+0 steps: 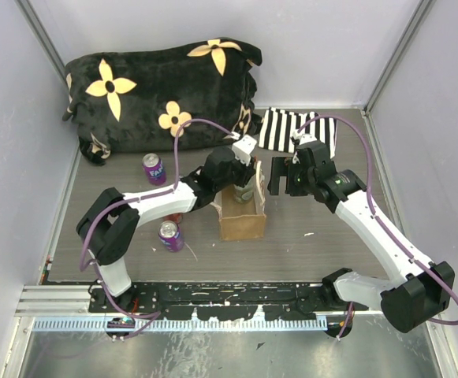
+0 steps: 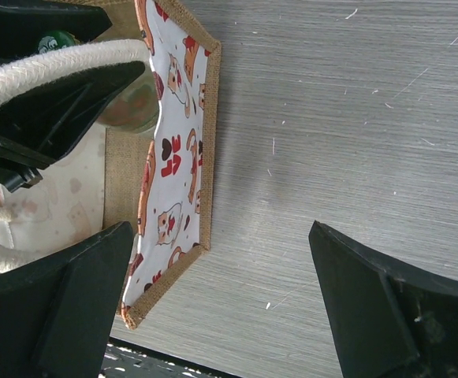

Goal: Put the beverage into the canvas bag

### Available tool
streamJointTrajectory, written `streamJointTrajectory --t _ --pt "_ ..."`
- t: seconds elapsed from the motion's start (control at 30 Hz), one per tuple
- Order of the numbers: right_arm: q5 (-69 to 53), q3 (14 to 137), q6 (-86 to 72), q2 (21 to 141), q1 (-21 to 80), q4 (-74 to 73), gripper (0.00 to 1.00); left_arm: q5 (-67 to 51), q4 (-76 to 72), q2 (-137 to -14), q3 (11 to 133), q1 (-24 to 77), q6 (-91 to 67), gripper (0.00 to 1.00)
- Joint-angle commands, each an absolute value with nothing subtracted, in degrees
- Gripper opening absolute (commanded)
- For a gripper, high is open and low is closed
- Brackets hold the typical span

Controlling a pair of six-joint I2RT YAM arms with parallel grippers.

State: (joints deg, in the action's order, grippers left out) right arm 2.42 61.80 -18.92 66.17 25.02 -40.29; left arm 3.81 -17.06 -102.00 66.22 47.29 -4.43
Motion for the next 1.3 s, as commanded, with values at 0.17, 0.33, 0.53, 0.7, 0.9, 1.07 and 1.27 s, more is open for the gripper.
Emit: streamJointTrajectory --t 0.17,0.33,0.53,0.7,0.9,1.07,1.27 --pt "1.44 61.26 -19.78 65.93 24.79 -36.61 1.00 9.12 -31.29 -99.06 65.78 49.66 2.05 0.00" --pt "1.07 61.35 -19.86 66.41 24.81 -36.39 1.00 10.48 -33.04 -99.62 65.99 49.71 2.67 0.00" --pt "0.67 61.30 -19.95 66.86 24.79 -36.13 1.00 11.61 -34.52 -99.62 65.55 49.58 3.60 0.00" --pt "0.53 61.13 -20.04 66.86 24.87 -36.09 1.00 12.98 -35.57 -100.90 65.11 49.46 2.94 0.00" --pt "0.79 60.90 -19.94 66.60 24.81 -36.12 1.00 14.32 -35.02 -102.46 65.31 49.34 1.48 0.00" --pt "0.79 60.81 -19.73 66.71 24.79 -36.12 1.00 14.87 -34.38 -102.40 64.98 49.11 0.38 0.31" --pt "0.62 60.56 -19.86 66.73 24.81 -36.04 1.00 14.46 -33.35 -101.43 64.75 49.09 0.72 0.94"
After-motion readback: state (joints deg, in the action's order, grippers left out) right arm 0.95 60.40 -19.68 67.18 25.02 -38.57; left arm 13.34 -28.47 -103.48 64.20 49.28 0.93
